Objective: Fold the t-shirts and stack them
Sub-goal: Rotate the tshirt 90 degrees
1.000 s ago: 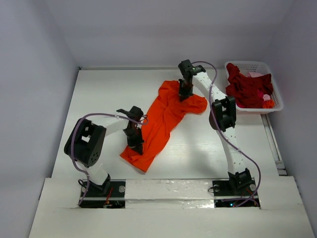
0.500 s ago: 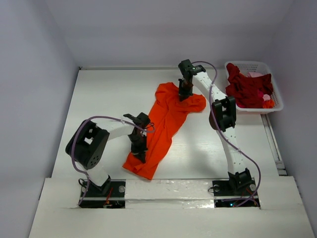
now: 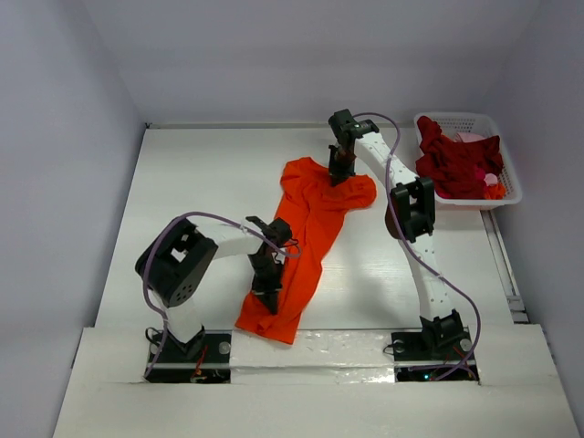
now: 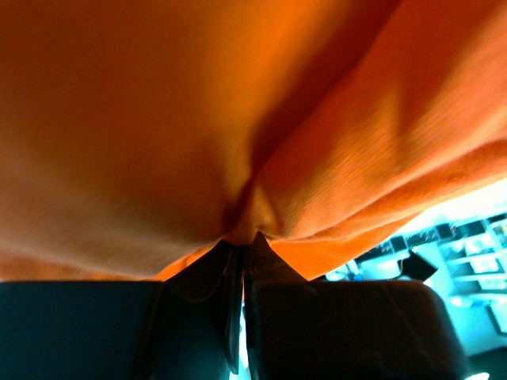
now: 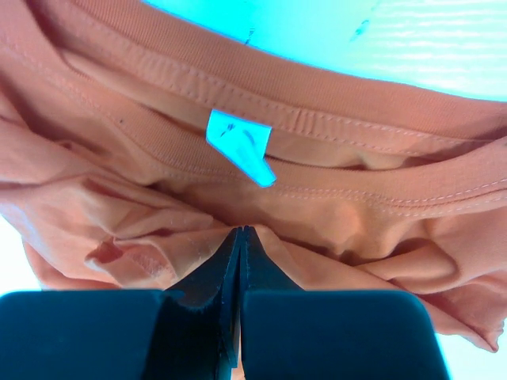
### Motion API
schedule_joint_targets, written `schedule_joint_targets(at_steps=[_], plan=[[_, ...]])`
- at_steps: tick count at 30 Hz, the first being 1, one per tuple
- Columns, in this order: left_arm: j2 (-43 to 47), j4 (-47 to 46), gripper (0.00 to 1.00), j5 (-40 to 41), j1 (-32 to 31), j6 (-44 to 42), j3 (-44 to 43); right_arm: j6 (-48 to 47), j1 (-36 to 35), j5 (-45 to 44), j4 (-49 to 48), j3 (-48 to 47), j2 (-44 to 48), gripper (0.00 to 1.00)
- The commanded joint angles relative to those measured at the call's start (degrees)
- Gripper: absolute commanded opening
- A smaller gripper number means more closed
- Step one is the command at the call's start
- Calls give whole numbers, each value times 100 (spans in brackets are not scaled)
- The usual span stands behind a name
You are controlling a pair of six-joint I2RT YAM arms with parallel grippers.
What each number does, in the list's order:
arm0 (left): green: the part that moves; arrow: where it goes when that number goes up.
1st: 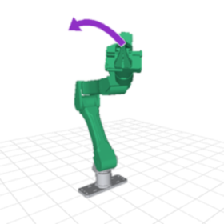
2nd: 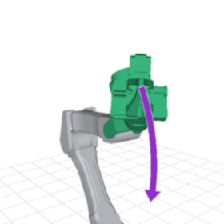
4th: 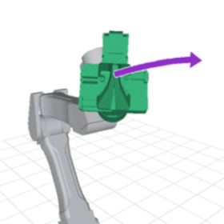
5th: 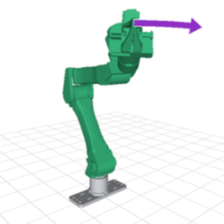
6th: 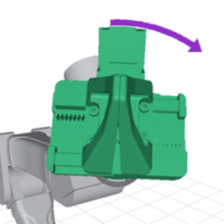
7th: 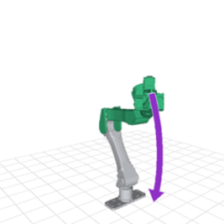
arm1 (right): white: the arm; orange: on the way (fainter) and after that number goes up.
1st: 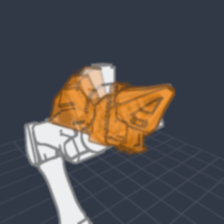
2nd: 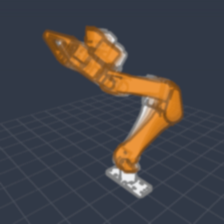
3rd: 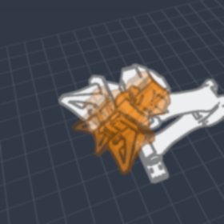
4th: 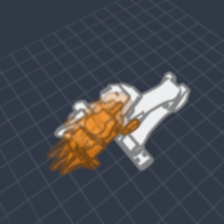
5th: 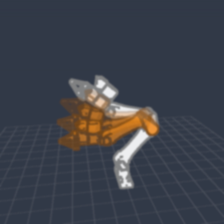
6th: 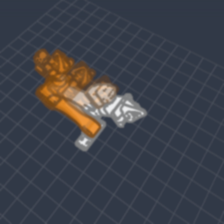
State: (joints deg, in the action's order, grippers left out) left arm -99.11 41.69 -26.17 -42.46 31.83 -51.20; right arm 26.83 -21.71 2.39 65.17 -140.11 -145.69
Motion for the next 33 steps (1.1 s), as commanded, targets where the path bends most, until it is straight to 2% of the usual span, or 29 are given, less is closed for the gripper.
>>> schedule_joint_targets(at_steps=[1, 20, 33], plan=[[-266, -30, 0, 113, -193, -213, -65, 42, 1, 94, -39, -218, -56, 0], [-1251, 102, 0, -573, -1159, -792, -1014, 24, 1, 95, -57, -244, -65, 0], [-1374, 330, 0, -626, -1212, -960, -1348, 7, 1, 59, -22, -359, -100, 0]])
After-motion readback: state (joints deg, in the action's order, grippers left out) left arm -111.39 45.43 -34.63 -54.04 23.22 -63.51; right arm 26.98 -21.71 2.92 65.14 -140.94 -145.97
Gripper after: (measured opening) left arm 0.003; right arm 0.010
